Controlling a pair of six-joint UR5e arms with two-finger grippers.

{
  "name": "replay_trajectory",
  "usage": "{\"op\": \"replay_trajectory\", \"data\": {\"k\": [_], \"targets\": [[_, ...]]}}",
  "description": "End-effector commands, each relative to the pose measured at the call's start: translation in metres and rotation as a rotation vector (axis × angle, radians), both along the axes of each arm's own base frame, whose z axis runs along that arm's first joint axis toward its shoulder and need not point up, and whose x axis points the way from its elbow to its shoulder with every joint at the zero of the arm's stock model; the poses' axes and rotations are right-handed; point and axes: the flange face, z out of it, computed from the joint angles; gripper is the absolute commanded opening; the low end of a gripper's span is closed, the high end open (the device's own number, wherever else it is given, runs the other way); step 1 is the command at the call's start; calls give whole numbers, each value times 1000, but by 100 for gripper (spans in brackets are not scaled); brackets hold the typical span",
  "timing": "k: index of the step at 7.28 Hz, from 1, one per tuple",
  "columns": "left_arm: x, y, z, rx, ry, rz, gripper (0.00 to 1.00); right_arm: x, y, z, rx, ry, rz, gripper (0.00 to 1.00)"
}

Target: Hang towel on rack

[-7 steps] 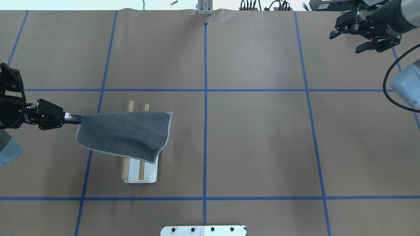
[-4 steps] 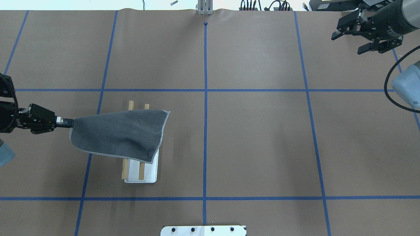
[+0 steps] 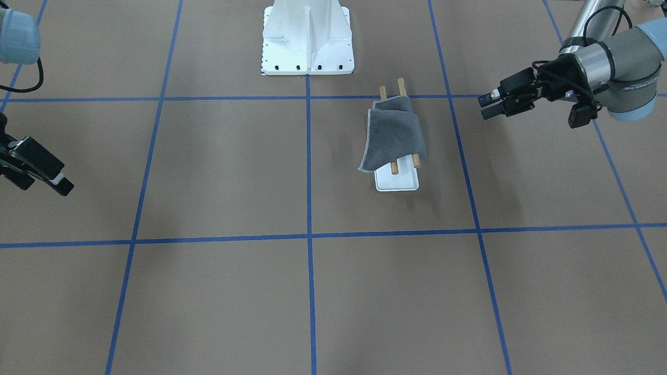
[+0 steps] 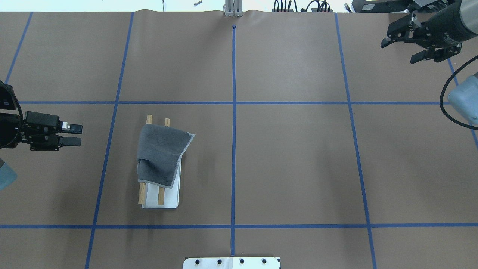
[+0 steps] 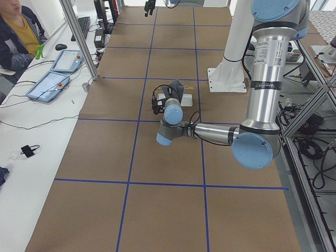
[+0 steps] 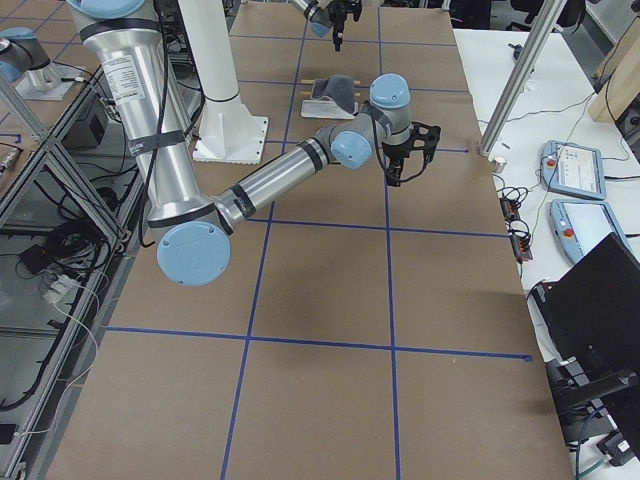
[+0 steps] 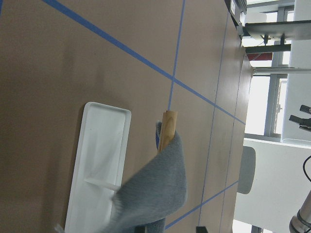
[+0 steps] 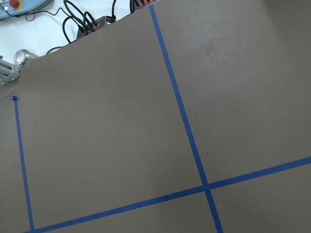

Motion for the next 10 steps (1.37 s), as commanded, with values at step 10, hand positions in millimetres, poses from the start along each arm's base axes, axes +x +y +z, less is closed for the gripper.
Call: {"op": "replay_trajectory", "data": {"k": [10], "targets": [[-213, -123, 118, 353, -944, -349, 98, 128, 20, 151, 208, 195, -190, 100]]}}
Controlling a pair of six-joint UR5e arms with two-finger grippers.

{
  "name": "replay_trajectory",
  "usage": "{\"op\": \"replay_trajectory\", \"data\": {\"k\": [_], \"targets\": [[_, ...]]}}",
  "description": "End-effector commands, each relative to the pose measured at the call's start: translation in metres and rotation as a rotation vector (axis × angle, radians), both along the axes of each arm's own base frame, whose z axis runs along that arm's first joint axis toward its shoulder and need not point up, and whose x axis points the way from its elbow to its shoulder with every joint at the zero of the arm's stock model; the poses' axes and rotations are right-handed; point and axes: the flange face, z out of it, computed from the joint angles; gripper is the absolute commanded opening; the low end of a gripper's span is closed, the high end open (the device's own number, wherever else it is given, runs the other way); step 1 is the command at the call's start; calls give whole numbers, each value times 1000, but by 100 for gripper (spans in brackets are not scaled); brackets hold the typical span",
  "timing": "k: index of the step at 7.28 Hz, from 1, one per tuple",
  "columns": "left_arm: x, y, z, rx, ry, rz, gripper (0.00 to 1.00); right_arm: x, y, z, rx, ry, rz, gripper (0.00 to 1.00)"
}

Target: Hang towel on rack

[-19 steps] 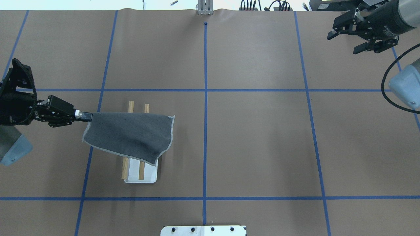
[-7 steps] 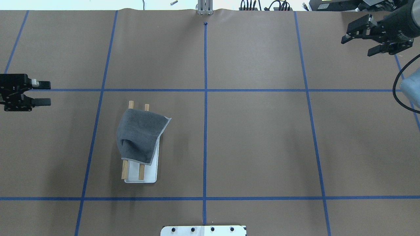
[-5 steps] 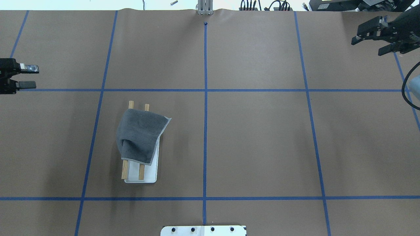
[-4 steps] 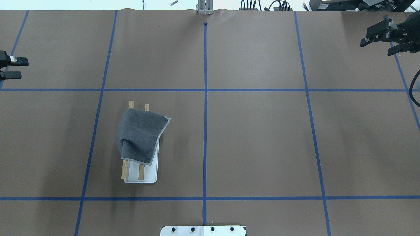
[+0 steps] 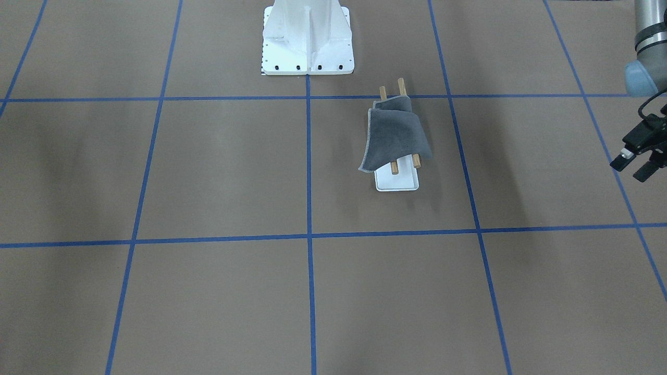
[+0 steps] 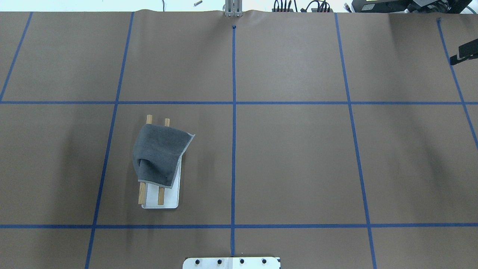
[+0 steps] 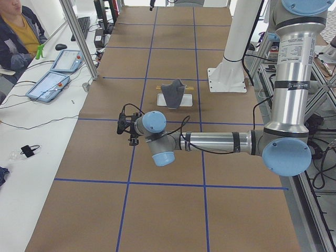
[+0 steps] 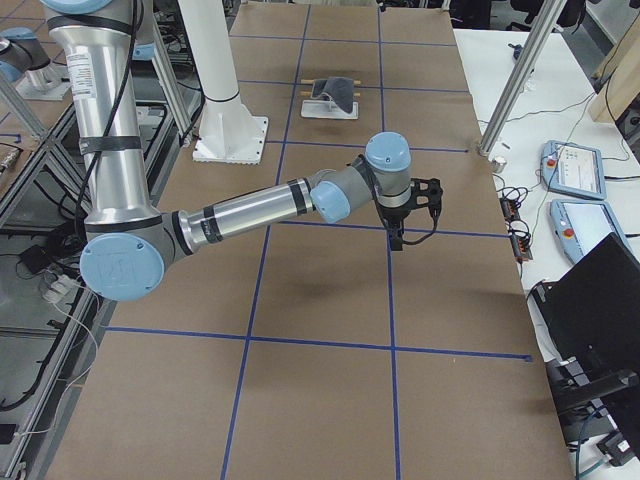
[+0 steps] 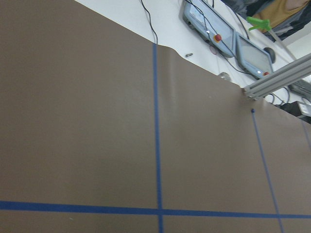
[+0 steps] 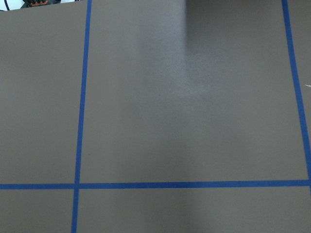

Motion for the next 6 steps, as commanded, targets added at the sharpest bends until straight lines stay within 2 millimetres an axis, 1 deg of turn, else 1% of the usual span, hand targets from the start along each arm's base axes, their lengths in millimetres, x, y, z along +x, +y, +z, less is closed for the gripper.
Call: {"op": "replay_trajectory", "data": {"k": [1, 2, 3, 4, 5, 6], "targets": [[-42, -3, 31, 25, -206, 43, 98, 15, 3, 22, 25, 30, -34, 100], [-59, -5, 41, -34, -251, 58, 98, 20, 1, 32, 27, 40, -42, 100], [-63, -5, 54, -56, -311, 129, 98, 26, -1, 44, 56, 62, -74, 100], [-77, -5, 61, -87, -350, 169, 98, 34, -4, 63, 60, 79, -96, 100], [-77, -5, 61, -141, -365, 215, 98, 43, -6, 84, 63, 98, -120, 100], [-72, -8, 45, -219, -354, 243, 98, 48, -5, 104, 67, 120, -150, 100]]}}
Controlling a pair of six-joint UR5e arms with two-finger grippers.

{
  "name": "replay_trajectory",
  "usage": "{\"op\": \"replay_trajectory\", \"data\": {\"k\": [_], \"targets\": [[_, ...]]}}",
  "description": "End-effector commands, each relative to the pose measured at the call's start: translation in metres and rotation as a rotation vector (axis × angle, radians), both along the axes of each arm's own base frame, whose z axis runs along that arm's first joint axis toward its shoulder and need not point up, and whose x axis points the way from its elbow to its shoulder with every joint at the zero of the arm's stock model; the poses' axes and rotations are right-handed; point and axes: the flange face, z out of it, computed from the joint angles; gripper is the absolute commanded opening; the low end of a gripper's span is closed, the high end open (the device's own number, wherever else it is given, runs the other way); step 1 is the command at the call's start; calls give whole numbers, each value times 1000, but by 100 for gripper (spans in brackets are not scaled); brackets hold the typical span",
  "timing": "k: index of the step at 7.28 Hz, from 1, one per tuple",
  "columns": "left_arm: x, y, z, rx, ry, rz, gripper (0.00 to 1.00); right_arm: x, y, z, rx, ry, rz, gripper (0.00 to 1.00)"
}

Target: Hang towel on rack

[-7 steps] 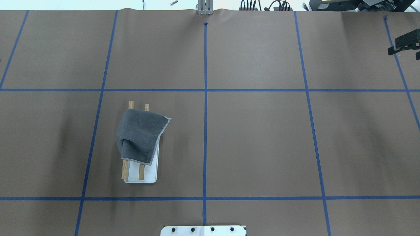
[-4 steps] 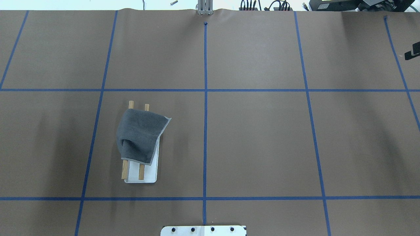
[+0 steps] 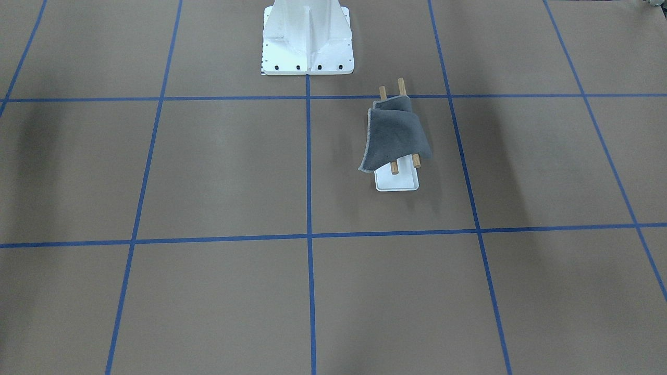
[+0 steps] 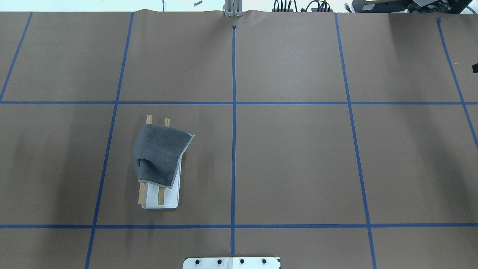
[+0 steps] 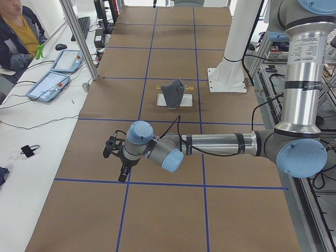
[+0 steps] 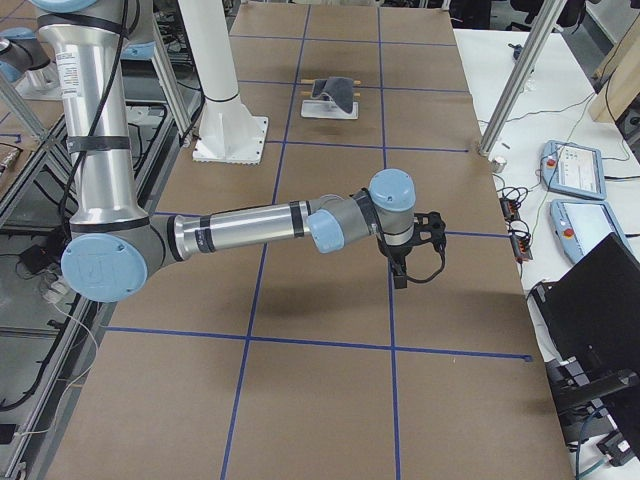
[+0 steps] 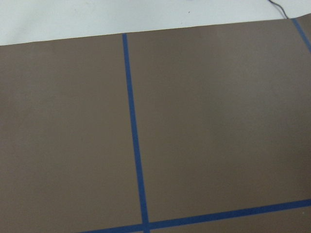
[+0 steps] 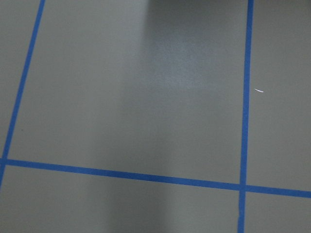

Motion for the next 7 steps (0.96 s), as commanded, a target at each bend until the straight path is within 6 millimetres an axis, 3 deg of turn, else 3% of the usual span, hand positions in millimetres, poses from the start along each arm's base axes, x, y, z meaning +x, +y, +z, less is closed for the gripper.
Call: {"op": "replay_trajectory", "data": {"k": [1, 2, 3, 4, 5, 7], "targets": [[3, 1, -42, -166, -10, 36, 98, 18, 2, 37, -18, 45, -65, 100], [2, 13, -60, -195, -9, 38, 98, 23, 2, 44, -46, 64, -128, 100], [1, 27, -53, -165, -21, 82, 98, 24, -5, 38, -56, 75, -189, 100], [3, 30, -47, -149, -6, 132, 99, 26, -16, 21, -79, 77, -190, 100], [9, 41, -38, -171, 68, 151, 99, 26, -16, 19, -79, 66, -191, 100], [10, 36, -49, -95, 80, 157, 98, 25, -16, 15, -78, 60, -183, 100]]}}
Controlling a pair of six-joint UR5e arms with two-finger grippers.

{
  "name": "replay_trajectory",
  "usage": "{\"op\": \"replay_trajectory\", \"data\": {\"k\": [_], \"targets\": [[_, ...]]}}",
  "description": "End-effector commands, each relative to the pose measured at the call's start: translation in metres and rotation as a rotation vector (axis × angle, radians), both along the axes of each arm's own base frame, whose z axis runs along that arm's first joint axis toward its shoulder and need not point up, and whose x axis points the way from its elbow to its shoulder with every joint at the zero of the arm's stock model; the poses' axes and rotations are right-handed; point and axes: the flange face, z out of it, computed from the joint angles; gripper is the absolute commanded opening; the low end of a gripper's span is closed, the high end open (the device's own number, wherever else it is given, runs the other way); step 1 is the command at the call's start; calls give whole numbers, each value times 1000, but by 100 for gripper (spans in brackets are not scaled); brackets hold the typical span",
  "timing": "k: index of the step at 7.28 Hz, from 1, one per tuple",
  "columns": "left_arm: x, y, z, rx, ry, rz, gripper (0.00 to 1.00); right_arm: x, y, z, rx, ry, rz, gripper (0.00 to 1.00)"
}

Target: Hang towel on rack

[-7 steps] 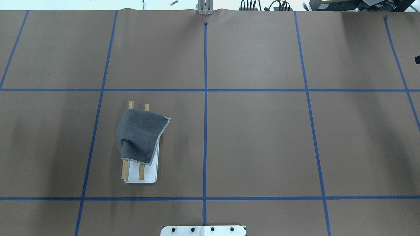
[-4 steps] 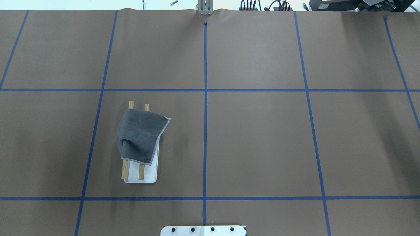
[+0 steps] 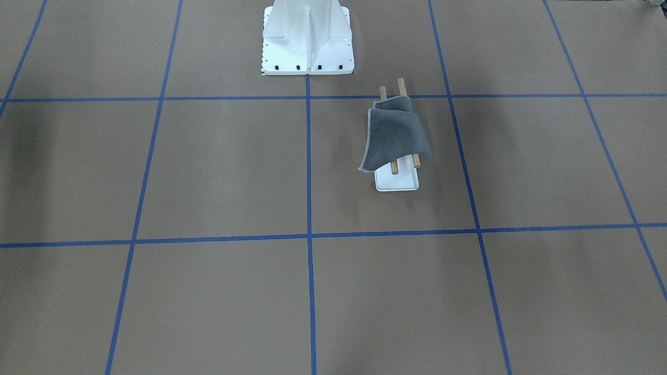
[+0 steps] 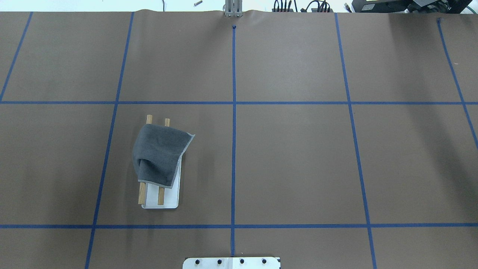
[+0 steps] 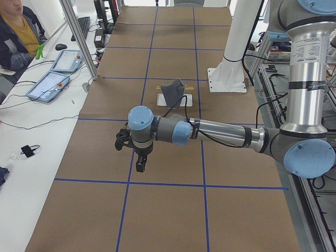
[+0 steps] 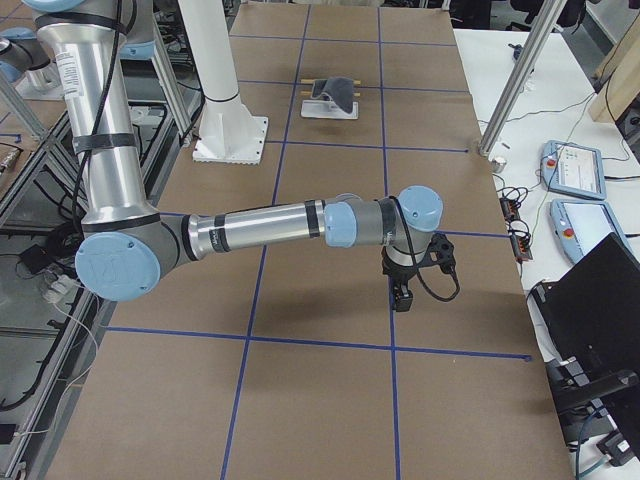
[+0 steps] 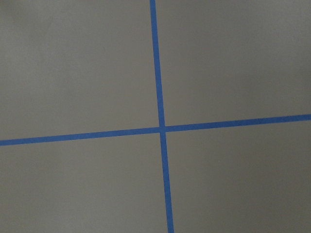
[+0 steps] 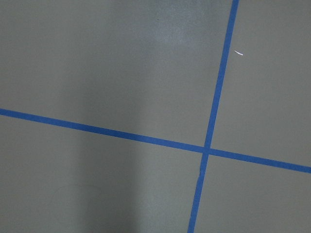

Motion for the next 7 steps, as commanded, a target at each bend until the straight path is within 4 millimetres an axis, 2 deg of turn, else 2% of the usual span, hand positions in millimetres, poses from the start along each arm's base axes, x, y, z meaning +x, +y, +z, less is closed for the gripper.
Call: {"op": "replay_trajectory", "data": {"k": [1, 2, 3, 5, 7], "targets": [[2, -4, -6, 60, 9, 8, 99, 0, 0, -10, 12, -6, 6, 100], [4, -4, -18, 83, 18, 11, 98, 0, 0, -11, 13, -6, 7, 100], [7, -5, -18, 112, 12, 19, 98, 0, 0, -11, 14, -7, 7, 100], [10, -4, -4, 122, 3, 21, 99, -1, -1, -12, 16, -8, 5, 100], [10, -4, -3, 130, 0, 25, 98, -1, -1, -13, 19, -10, 5, 100]]}}
